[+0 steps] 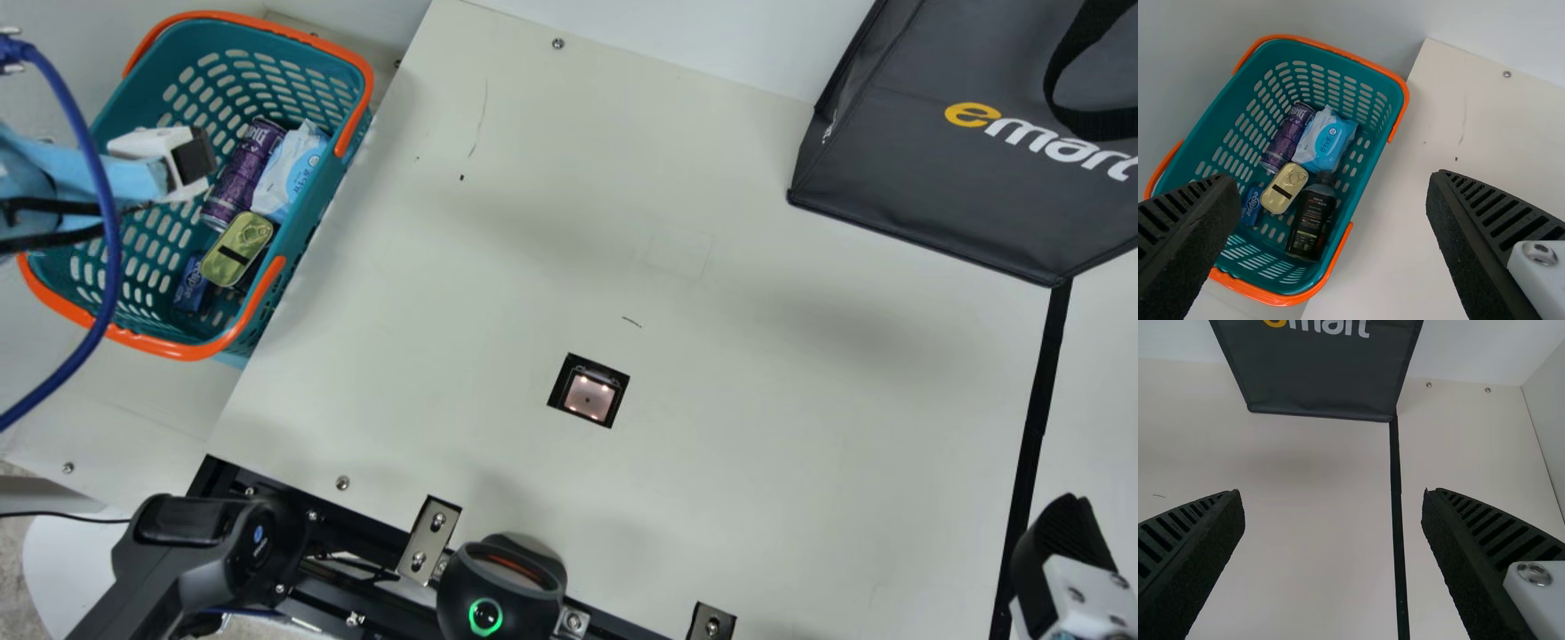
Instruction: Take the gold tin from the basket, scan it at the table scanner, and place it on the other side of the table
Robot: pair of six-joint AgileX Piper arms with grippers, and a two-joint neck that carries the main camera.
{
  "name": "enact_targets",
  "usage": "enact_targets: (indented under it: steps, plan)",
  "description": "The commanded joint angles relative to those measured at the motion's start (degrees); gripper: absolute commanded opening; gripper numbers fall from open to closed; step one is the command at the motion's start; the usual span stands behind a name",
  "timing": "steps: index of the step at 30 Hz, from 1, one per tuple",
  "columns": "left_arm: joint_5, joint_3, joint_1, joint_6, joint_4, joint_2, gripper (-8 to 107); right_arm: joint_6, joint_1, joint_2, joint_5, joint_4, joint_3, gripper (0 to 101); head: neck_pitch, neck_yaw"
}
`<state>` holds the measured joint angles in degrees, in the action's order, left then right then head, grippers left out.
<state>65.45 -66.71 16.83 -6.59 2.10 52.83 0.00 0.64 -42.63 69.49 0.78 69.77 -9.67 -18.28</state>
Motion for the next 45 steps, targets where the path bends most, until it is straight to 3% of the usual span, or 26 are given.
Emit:
enact_targets:
  steps: [1, 12, 25, 45]
  plan:
    - [-0.74, 0.06, 2.46, 2.81, -1.27, 1.45, 90, 0.0, 0.0, 0.0, 0.0, 0.0, 0.0, 95, 1.75, -0.14]
    - [-4.55, -1.95, 13.37, 20.87, -10.88, 11.48, 90, 0.0, 0.0, 0.0, 0.0, 0.0, 0.0, 95, 1.75, -0.14]
    - [-3.37, -6.78, 21.22, 41.75, -20.22, 22.07, 90, 0.0, 0.0, 0.0, 0.0, 0.05, 0.0, 95, 1.75, -0.14]
    - [-3.64, -10.3, 23.7, 54.61, -18.96, 36.14, 90, 0.0, 0.0, 0.0, 0.0, 0.05, 0.0, 95, 1.75, -0.14]
